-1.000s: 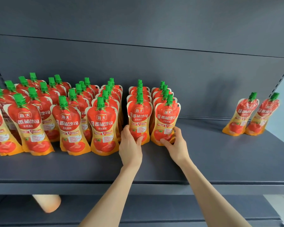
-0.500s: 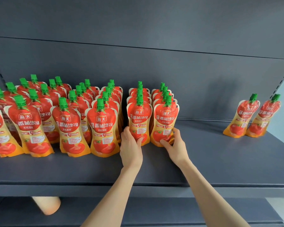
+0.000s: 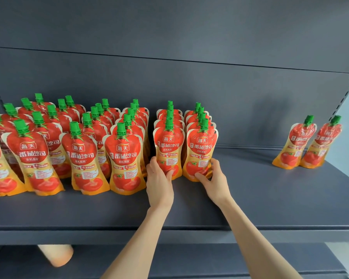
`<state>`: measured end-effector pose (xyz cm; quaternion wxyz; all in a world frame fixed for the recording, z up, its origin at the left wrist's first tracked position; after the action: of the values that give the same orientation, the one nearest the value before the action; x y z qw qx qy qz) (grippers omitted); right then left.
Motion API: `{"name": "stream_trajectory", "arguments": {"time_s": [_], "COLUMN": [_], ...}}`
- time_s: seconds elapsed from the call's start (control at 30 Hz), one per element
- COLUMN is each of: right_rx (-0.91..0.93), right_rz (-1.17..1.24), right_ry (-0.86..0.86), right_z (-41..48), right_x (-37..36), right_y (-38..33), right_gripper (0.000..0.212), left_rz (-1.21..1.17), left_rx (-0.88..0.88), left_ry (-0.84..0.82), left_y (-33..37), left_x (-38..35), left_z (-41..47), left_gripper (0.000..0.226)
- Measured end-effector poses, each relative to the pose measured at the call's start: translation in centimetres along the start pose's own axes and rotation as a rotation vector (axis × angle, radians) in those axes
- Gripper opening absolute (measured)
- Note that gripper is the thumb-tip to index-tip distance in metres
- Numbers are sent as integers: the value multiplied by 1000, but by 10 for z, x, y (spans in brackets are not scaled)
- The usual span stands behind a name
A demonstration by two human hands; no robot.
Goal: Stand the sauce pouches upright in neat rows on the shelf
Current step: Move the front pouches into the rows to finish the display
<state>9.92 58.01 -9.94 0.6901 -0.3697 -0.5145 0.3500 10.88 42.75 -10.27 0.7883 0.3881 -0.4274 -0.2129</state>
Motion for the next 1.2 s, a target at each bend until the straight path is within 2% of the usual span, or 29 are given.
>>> {"name": "stream_trajectory", "arguments": {"time_s": [0.5, 0.63, 0.73, 0.83, 1.0, 1.2], "right_rx": [6, -5, 43, 46, 60, 97], "right_rz": [6, -23, -4, 35, 41, -2], "right_ry": [88, 173, 255, 318, 466, 558], "right_z": [-8, -18, -27, -31, -27, 1], "right_x": [5, 20, 44, 80, 154, 249], "right_y": [-2, -2, -7, -11, -2, 28], "right_gripper": [49, 45, 26, 10, 13, 13], "left_rz": [16, -28, -168, -300, -375, -393], "left_rx": [-22, -86, -208, -281, -432, -516], "left_ry": [-8, 31, 24, -84, -236, -362], "left_y": [2, 4, 17, 50, 119, 193], "left_x": [6, 18, 24, 20, -10, -94], "left_z": [-9, -25, -35, -38, -42, -49], "left_gripper": [61, 49, 29, 15, 10, 13]}}
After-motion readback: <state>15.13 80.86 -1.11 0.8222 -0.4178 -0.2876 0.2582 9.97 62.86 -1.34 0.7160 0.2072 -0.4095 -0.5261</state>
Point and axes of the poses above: each hand's wrist, its own z-axis towards the middle knuckle, its own x-axis out of the back of the hand, y = z × x, the point moved 1 cm from there along z, towards the middle knuckle, and after that the axes turned 3 degrees about y, right-handed, at the moved point
